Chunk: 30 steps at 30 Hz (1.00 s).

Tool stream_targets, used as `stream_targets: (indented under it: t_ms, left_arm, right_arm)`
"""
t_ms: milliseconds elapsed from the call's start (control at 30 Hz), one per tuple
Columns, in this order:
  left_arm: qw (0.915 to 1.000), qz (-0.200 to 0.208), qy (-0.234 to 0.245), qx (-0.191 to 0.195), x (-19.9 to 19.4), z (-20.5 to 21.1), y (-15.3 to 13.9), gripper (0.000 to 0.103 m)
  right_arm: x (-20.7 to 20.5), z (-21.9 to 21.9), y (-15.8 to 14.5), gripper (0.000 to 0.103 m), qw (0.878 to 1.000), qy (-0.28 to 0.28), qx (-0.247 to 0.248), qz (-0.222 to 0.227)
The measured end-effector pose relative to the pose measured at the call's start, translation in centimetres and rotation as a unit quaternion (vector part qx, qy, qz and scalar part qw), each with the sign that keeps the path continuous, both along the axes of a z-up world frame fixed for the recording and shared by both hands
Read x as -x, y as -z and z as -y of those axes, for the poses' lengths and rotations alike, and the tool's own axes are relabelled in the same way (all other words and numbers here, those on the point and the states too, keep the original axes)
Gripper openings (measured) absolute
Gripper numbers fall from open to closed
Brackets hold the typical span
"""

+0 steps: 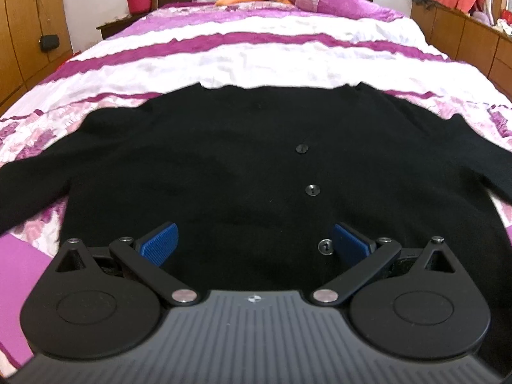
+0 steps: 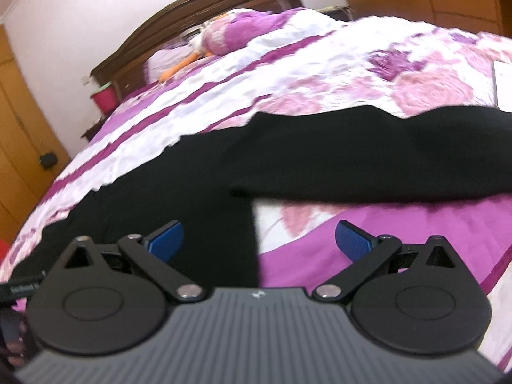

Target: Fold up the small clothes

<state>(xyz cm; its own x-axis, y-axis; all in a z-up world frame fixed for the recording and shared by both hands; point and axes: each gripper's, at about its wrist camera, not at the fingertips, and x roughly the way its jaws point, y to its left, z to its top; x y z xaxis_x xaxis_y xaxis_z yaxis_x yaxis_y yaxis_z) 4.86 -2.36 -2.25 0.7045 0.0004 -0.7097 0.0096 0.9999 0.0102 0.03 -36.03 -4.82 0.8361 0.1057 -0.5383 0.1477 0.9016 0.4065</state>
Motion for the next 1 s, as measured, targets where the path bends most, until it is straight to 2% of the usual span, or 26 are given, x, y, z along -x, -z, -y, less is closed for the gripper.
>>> stream_targets:
  t_ms: [167, 333, 467, 700, 867, 1000]
  left_arm:
    - [0.9994, -0.027, -0.010, 0.020, -1.7, 0.2, 2.1, 0.103]
    - [0.9994, -0.022, -0.020, 0.017, -2.1, 0.5, 3.1, 0.103]
    - [0.9994, -0.019, -0.028, 0.012, -2.2, 0.9, 3.6, 0.103]
    - [0.9996, -0.005, -0.028, 0.000, -2.0, 1.2, 3.9, 0.103]
    - [0.9998, -0.003, -0.022, 0.000, -2.0, 1.1, 3.9, 0.103]
    - [0.9998, -0.001, -0.021, -0.005, -2.0, 1.2, 3.7, 0.103]
  right_arm:
    - [-1.0, 2.7, 1.5, 0.103, 0.999, 0.035, -0.024, -0.010]
    - [-1.5, 3.9, 3.0, 0.102, 0.998, 0.045, -0.038, -0.005]
    - [-1.2, 4.7, 3.9, 0.102, 0.996, 0.070, -0.060, 0.020]
    - [-2.9, 6.7, 3.3, 0.102, 0.991, 0.101, -0.079, 0.040]
    - [-2.8, 8.0, 3.6, 0.102, 0.983, 0.148, -0.096, 0.050]
    - [-3.1, 8.8, 3.8, 0.101, 0.982, 0.147, -0.106, 0.050]
